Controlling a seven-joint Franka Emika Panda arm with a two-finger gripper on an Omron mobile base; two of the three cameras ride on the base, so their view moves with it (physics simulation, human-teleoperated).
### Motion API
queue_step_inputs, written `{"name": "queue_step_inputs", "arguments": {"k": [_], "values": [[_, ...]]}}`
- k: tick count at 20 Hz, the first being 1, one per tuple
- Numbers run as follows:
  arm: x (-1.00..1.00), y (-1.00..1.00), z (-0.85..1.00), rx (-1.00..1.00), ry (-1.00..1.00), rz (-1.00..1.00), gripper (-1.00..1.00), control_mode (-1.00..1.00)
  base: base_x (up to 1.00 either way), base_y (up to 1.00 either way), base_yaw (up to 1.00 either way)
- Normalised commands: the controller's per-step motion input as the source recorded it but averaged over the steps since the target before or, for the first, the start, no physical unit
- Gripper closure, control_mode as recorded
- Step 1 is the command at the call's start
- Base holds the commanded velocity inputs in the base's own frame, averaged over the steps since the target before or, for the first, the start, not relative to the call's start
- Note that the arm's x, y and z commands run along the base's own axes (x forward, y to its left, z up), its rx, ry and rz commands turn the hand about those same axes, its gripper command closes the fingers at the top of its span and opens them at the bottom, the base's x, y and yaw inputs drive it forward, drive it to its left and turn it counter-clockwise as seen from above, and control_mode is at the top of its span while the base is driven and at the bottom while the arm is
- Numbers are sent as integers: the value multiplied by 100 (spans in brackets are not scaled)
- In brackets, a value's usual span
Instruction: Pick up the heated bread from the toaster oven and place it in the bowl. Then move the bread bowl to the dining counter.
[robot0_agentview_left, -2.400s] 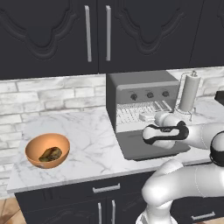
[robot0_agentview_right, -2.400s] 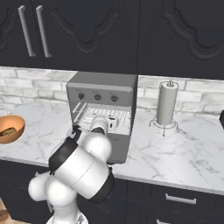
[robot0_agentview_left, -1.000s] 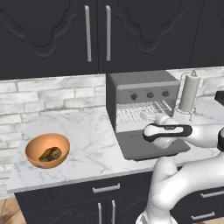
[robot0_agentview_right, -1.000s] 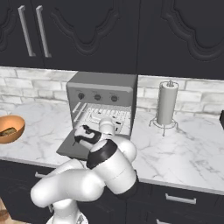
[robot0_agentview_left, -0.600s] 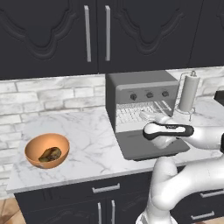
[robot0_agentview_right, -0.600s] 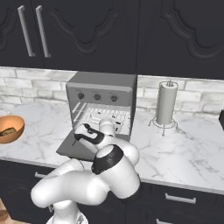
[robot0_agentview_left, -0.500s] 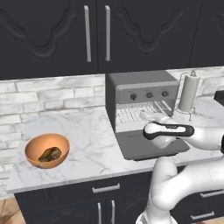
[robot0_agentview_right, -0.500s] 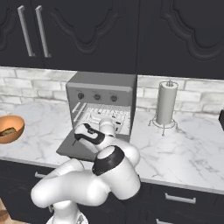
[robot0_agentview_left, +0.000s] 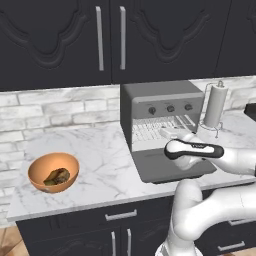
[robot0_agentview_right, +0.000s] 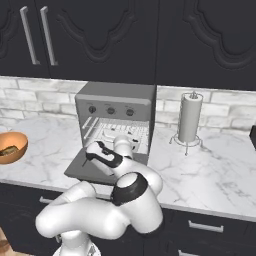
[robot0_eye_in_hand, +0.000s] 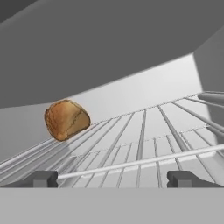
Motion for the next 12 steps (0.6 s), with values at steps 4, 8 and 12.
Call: {"name": "queue_step_inputs", "arguments": {"k": [4, 8, 12], "values": [[15, 0, 16, 0, -6, 0, -100, -100, 0, 0, 0], [0, 0, 2, 0, 0, 0, -100, -100, 0, 0, 0], [0, 0, 23, 1, -9, 0, -100, -100, 0, 0, 0]]}}
